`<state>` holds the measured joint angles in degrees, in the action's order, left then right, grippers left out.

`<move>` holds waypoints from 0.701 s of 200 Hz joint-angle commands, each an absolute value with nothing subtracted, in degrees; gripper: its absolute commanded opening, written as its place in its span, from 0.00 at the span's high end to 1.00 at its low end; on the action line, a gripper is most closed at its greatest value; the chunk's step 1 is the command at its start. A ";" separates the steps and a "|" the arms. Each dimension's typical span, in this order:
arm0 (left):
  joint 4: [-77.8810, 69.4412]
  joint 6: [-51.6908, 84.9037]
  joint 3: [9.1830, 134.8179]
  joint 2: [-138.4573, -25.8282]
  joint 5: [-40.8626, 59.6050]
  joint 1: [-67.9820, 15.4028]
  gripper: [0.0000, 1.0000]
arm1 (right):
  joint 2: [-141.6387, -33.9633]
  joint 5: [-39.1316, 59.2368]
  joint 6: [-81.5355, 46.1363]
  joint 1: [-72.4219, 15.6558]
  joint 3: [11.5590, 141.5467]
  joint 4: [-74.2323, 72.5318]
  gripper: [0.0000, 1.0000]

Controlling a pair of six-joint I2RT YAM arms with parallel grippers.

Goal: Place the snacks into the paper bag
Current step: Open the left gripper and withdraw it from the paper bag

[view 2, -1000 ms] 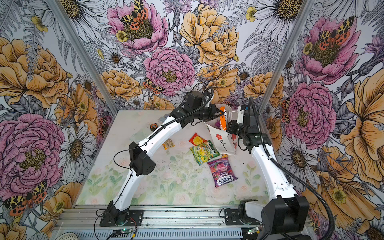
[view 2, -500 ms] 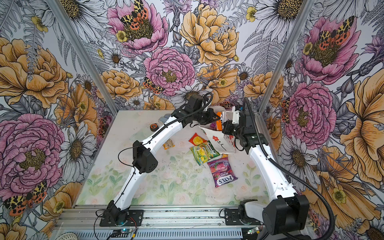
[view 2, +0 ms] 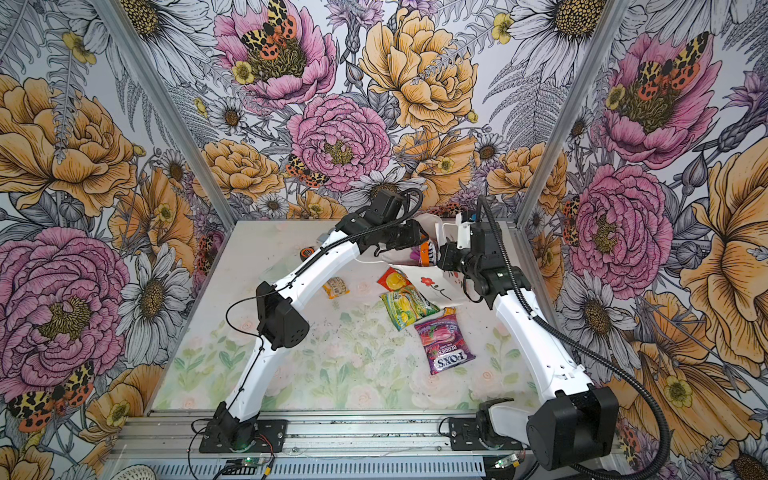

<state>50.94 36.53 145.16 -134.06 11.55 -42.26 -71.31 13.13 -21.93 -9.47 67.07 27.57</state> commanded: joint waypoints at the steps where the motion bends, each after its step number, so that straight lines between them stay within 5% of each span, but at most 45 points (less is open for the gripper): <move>1: 54.46 33.40 142.57 -125.70 1.18 -43.52 0.47 | -70.69 11.88 -20.66 -9.70 69.96 23.82 1.00; 42: 59.36 34.86 134.68 -118.69 -11.48 -43.34 0.38 | -71.14 12.54 -20.35 -10.45 70.21 23.91 1.00; 140: 59.68 36.91 130.68 -121.94 -2.37 -39.82 0.36 | -70.84 11.45 -19.87 -11.54 69.96 24.26 1.00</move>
<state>58.98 36.07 129.62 -120.18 -5.34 -40.38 -71.68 11.68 -21.34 -10.87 67.13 27.55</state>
